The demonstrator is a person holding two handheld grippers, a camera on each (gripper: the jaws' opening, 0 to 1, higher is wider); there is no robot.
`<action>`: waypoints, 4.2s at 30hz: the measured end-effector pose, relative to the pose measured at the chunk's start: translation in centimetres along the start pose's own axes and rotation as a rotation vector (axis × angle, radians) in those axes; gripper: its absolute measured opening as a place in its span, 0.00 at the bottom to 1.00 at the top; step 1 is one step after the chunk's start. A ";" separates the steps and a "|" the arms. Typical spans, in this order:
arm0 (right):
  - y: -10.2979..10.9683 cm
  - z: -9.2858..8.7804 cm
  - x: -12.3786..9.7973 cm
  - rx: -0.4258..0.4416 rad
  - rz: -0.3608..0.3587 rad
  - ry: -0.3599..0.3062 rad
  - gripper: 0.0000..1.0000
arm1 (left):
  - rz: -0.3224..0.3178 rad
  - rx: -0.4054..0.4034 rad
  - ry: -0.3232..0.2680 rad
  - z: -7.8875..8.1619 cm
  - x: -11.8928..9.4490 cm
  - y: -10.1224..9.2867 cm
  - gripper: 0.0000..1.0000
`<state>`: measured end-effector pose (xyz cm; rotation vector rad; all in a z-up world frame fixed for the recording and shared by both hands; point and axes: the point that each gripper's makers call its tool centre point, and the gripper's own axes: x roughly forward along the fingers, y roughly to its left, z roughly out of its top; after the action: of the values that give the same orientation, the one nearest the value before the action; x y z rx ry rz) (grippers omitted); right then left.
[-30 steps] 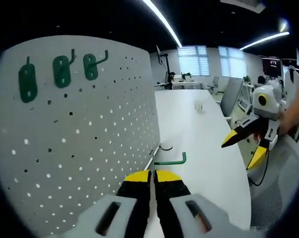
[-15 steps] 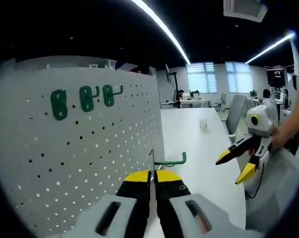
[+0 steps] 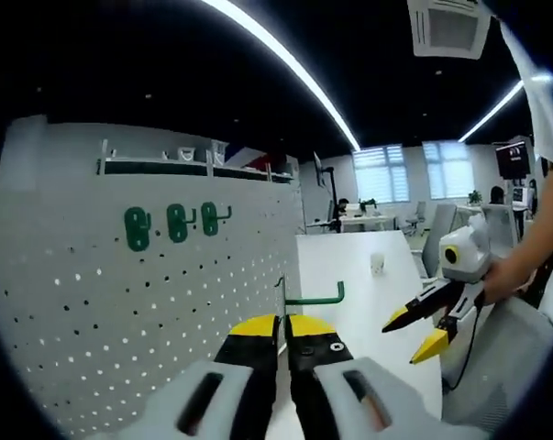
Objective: Insert the hook assembly into the mounting plate slot until the hook locks in place.
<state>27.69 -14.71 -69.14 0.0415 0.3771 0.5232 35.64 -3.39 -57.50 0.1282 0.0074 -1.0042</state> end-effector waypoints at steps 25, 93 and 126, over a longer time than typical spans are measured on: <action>1.8 5.2 -1.4 -0.023 0.078 -0.270 0.44 | 0.052 -0.053 -0.056 0.7 -0.9 0.6 0.02; 9.5 14.6 3.9 -0.033 0.302 -0.418 0.16 | 0.093 -0.120 -0.085 0.4 -2.0 -0.4 0.02; 9.8 15.5 5.9 0.046 0.278 -0.411 0.03 | 0.100 -0.109 -0.093 0.8 -1.9 -1.0 0.02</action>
<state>33.27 -2.39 -55.39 0.2451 -0.0212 0.7630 33.69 -2.40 -56.66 -0.0175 -0.0293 -0.9072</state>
